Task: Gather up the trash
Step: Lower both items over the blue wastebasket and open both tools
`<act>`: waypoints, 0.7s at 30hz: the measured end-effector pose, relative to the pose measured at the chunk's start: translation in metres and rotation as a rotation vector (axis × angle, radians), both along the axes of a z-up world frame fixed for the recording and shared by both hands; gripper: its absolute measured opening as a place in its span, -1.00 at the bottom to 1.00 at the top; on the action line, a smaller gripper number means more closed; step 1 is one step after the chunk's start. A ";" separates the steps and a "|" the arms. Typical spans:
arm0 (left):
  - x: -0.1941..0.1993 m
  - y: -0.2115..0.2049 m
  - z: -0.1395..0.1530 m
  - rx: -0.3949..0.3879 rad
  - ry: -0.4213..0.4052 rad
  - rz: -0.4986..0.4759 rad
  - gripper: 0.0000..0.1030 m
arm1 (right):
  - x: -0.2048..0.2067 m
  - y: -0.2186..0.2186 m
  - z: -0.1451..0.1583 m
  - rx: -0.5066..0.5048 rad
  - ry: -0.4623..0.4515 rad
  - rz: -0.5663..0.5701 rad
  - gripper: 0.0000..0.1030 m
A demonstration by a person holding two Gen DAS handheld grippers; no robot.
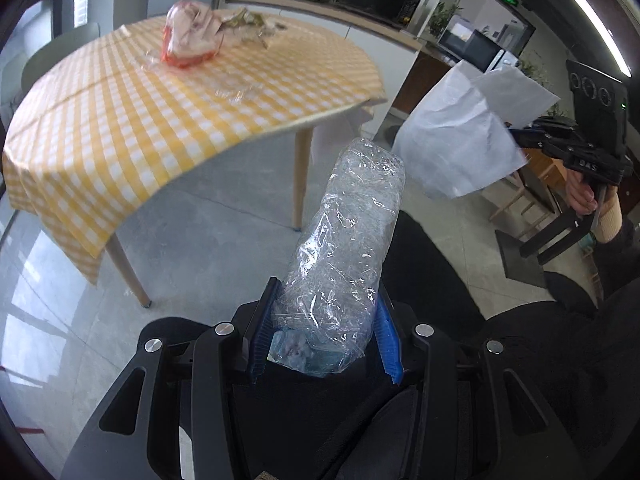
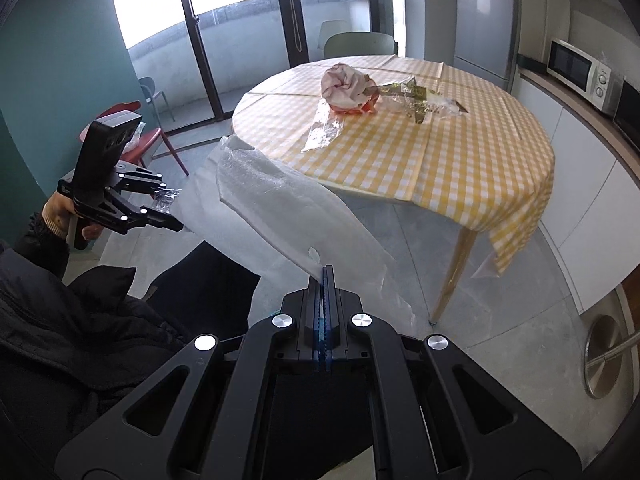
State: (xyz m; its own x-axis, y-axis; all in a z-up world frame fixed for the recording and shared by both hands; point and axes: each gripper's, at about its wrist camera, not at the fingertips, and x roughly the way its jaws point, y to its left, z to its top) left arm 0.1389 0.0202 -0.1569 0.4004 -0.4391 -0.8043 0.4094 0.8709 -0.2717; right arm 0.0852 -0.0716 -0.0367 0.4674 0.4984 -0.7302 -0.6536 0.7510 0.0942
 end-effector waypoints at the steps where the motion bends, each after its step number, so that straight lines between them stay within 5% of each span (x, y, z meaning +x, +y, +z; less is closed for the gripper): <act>1: 0.003 0.001 -0.006 -0.003 0.014 0.002 -0.15 | 0.001 0.003 -0.006 -0.011 0.005 0.007 -0.97; 11: 0.030 0.003 -0.082 0.087 0.174 0.041 -0.15 | 0.039 0.036 -0.081 -0.062 0.154 0.044 -0.97; 21: 0.061 -0.011 -0.155 0.169 0.360 -0.025 -0.15 | 0.075 0.070 -0.165 -0.099 0.332 0.071 -0.97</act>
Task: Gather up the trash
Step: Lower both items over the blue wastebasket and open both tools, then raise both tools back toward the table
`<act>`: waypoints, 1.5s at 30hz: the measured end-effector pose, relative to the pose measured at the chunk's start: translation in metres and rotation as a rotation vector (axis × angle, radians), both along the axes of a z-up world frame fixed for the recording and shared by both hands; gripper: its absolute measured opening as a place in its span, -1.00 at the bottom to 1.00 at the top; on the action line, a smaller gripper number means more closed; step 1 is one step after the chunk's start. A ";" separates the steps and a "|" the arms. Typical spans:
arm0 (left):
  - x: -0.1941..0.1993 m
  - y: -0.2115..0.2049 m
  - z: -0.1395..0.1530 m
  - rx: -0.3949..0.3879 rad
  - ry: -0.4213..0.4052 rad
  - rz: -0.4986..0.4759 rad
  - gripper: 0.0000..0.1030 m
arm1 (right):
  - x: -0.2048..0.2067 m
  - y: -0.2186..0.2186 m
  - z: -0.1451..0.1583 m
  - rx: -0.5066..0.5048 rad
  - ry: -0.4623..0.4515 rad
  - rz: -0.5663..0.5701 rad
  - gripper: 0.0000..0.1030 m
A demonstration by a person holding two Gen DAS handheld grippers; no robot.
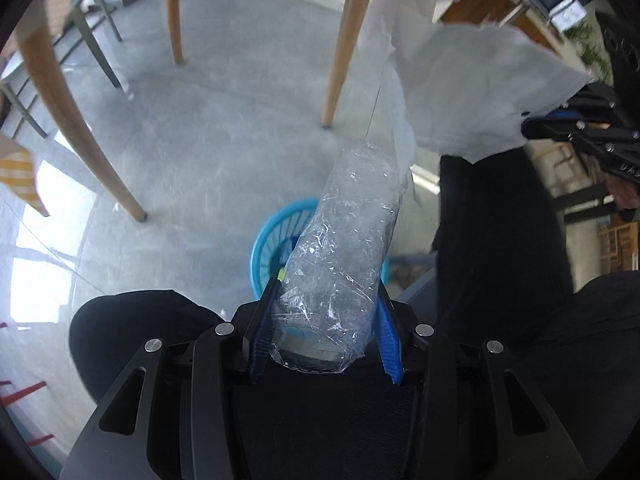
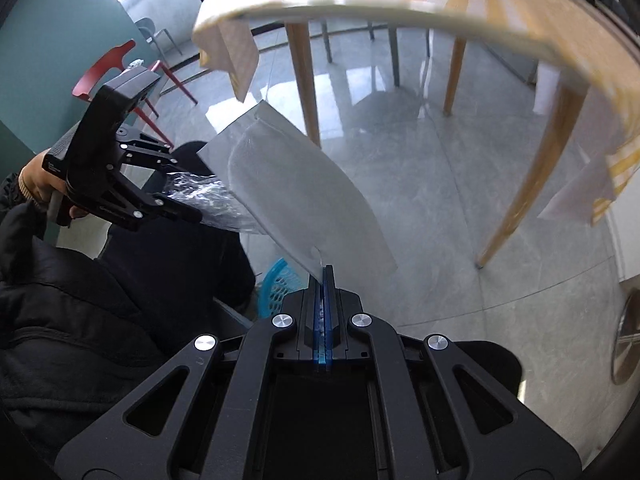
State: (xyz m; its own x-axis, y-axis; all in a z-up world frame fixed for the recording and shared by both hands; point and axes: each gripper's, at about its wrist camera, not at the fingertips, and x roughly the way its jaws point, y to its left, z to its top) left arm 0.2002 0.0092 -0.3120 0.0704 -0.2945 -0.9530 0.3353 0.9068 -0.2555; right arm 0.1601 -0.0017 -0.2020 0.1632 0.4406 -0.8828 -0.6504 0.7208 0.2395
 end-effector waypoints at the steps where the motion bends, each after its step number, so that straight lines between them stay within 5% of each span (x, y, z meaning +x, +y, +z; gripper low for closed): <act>1: 0.002 -0.005 -0.011 0.021 0.026 -0.013 -0.15 | 0.003 0.001 -0.010 -0.006 0.019 0.003 -0.97; 15: 0.006 -0.054 -0.112 0.107 0.263 -0.106 -0.15 | 0.021 0.056 -0.134 -0.170 0.295 0.094 -0.97; 27: 0.006 -0.061 -0.137 0.121 0.360 -0.136 -0.09 | 0.031 0.070 -0.175 -0.197 0.431 0.094 -0.97; 29: 0.006 -0.064 -0.139 0.116 0.387 -0.149 0.07 | 0.031 0.074 -0.180 -0.206 0.452 0.109 -0.97; 31: 0.007 -0.063 -0.139 0.139 0.389 -0.146 0.86 | 0.031 0.074 -0.184 -0.233 0.472 0.117 -0.96; 32: 0.009 -0.063 -0.137 0.154 0.374 -0.134 0.88 | 0.029 0.073 -0.186 -0.248 0.485 0.123 -0.84; 34: 0.011 -0.065 -0.132 0.163 0.348 -0.135 0.89 | 0.028 0.072 -0.184 -0.248 0.483 0.126 0.07; 35: 0.010 -0.065 -0.131 0.166 0.345 -0.143 0.89 | 0.027 0.071 -0.179 -0.236 0.456 0.115 0.82; 45: 0.011 -0.059 -0.120 0.133 0.305 -0.131 0.89 | 0.036 0.059 -0.168 -0.179 0.425 0.061 0.83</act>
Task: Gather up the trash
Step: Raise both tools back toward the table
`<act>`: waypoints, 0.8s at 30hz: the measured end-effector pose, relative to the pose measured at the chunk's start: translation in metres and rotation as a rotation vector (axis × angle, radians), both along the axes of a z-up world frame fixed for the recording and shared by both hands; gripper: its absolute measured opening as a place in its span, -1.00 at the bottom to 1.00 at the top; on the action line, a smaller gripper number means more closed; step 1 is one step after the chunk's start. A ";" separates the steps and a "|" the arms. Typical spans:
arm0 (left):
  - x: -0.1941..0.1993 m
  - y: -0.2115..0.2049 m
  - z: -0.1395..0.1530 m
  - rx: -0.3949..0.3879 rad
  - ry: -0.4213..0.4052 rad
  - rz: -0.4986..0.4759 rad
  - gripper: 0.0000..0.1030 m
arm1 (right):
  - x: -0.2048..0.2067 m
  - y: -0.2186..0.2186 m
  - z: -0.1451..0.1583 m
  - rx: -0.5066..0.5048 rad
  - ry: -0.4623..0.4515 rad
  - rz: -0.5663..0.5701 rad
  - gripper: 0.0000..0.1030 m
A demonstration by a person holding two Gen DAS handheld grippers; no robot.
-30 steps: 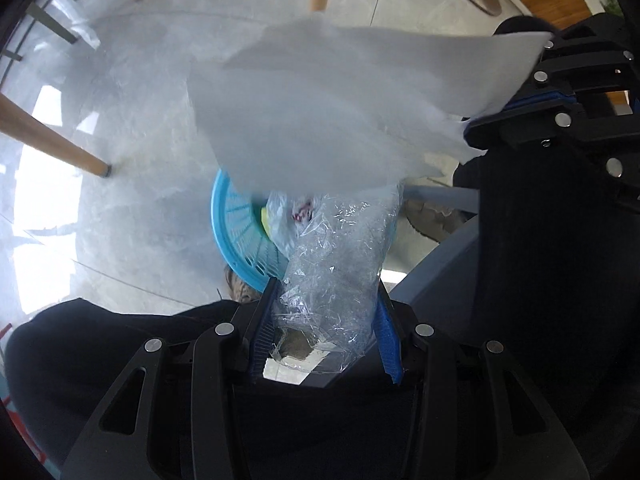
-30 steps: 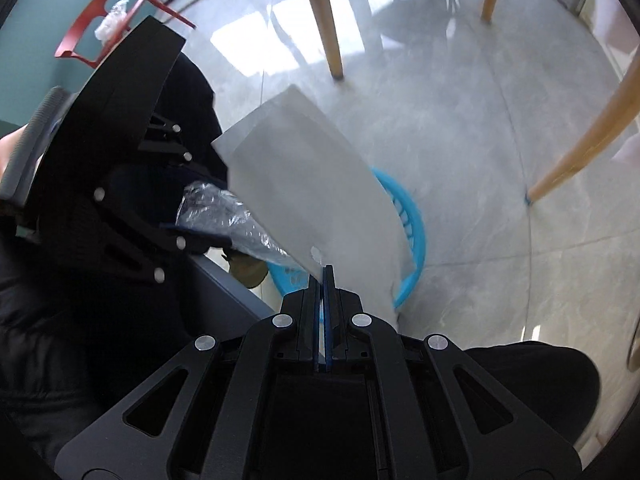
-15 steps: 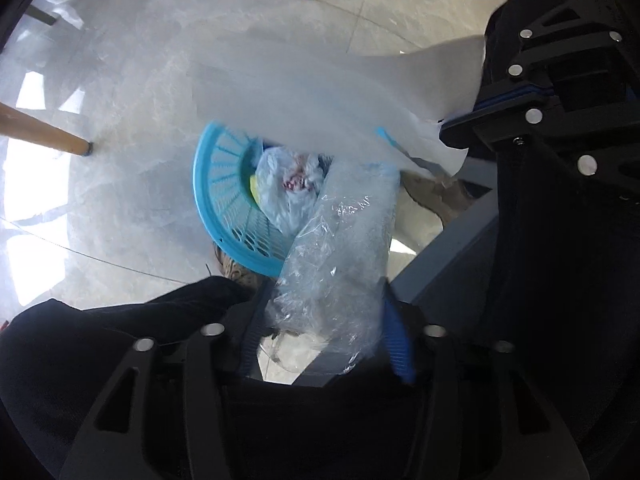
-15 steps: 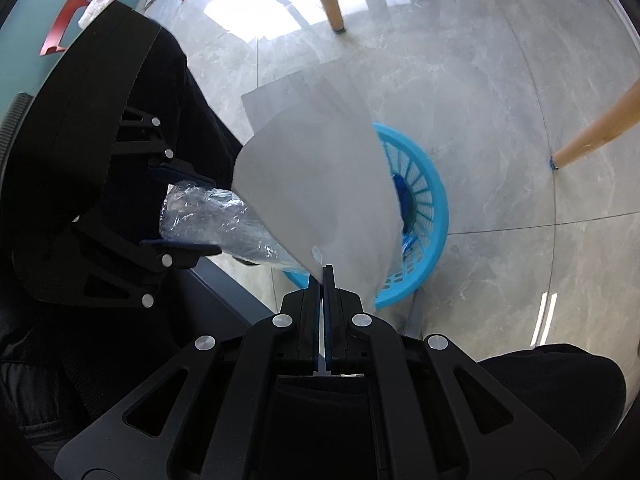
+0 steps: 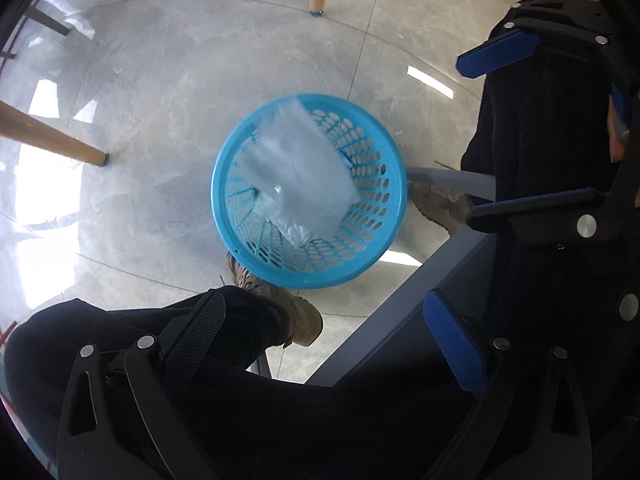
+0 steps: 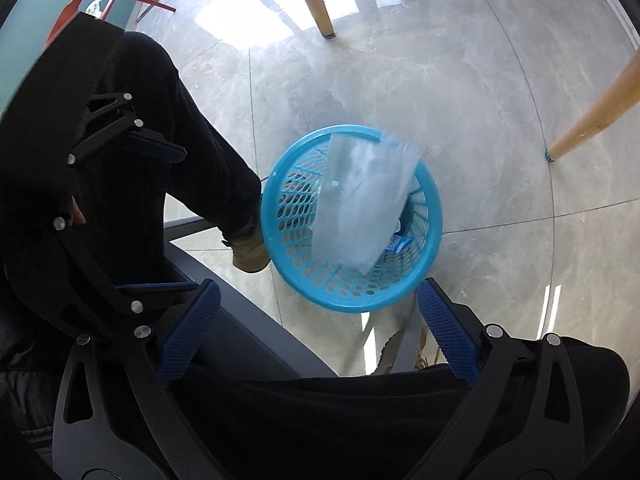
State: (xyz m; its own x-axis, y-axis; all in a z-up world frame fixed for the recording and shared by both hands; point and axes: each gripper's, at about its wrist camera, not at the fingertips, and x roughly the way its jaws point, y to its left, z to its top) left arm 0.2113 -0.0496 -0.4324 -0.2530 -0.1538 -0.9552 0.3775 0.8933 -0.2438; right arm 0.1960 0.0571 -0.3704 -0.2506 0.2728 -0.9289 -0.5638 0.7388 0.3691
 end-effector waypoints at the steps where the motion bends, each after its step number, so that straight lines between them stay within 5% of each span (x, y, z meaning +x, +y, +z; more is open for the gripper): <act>1: 0.000 0.000 0.000 -0.001 -0.007 0.006 0.89 | -0.001 0.001 0.003 0.005 -0.012 0.007 0.83; 8: 0.002 0.009 0.017 -0.023 -0.065 0.052 0.89 | -0.008 0.000 0.018 0.027 -0.055 0.013 0.83; 13: 0.004 0.021 0.044 -0.108 -0.133 0.099 0.89 | -0.012 -0.006 0.041 0.045 -0.104 0.001 0.83; 24: 0.003 0.046 0.137 -0.163 -0.377 0.145 0.89 | -0.019 -0.028 0.127 0.109 -0.284 -0.007 0.83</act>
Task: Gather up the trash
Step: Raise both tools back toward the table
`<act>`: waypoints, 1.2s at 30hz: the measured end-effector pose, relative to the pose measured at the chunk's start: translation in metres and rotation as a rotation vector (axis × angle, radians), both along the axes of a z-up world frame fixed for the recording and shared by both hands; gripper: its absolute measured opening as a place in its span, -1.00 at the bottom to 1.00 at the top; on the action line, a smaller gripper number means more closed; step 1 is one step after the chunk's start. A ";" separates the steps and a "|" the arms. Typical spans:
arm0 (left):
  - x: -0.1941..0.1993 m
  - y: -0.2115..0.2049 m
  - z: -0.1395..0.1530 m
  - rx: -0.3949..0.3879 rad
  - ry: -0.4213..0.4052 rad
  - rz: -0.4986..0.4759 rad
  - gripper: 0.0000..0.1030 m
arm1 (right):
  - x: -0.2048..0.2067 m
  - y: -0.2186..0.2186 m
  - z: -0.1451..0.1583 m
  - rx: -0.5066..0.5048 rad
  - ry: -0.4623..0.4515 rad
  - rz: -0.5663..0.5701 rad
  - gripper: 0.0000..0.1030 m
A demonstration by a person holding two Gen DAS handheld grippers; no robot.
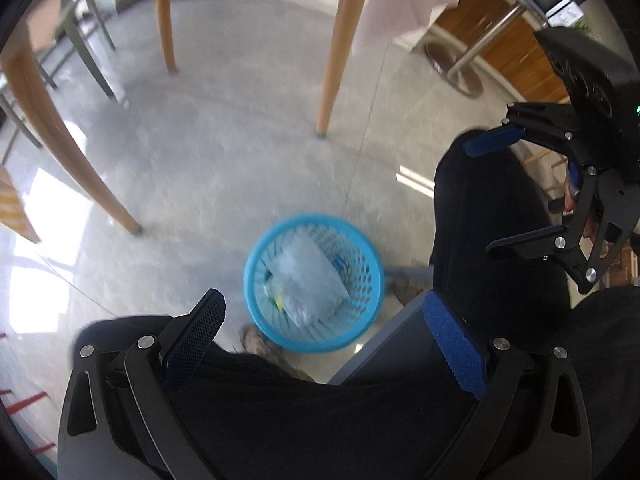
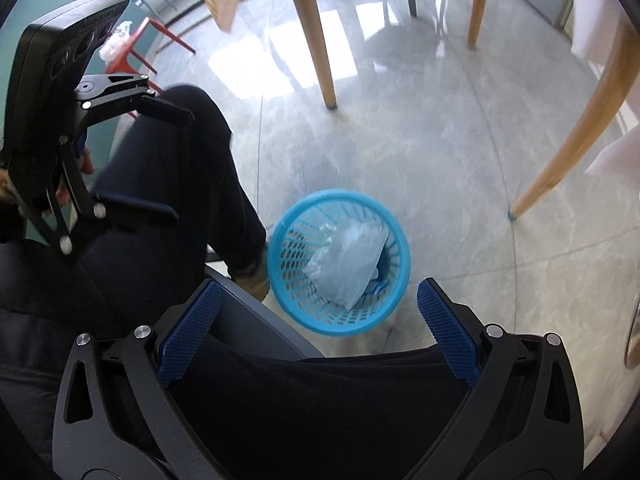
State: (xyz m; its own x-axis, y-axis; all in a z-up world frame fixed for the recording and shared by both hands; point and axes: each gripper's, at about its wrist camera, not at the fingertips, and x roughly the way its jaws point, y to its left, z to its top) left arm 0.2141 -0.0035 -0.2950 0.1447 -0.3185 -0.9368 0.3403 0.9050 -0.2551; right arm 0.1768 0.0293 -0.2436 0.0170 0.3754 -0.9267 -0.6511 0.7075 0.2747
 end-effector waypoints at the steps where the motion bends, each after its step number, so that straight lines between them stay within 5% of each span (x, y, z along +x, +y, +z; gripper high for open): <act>1: 0.001 0.004 0.013 0.006 -0.038 0.011 0.89 | -0.002 -0.001 0.009 0.001 -0.023 0.008 0.83; 6: -0.002 0.009 0.066 0.062 -0.188 0.021 0.89 | -0.010 -0.008 0.060 0.006 -0.153 0.067 0.83; 18: -0.002 0.019 0.155 0.036 -0.451 0.034 0.89 | -0.003 -0.029 0.148 0.039 -0.367 0.014 0.83; 27: 0.010 0.028 0.191 0.023 -0.581 0.077 0.89 | 0.013 -0.039 0.189 0.106 -0.452 -0.034 0.83; 36: 0.048 0.038 0.199 -0.017 -0.618 0.118 0.89 | 0.060 -0.030 0.216 0.169 -0.520 -0.110 0.83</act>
State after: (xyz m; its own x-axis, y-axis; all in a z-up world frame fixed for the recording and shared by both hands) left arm 0.2622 0.0347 -0.0964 0.6927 -0.2816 -0.6640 0.3272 0.9431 -0.0585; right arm 0.2367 -0.0010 -0.0276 0.5032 0.4883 -0.7130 -0.6560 0.7529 0.0527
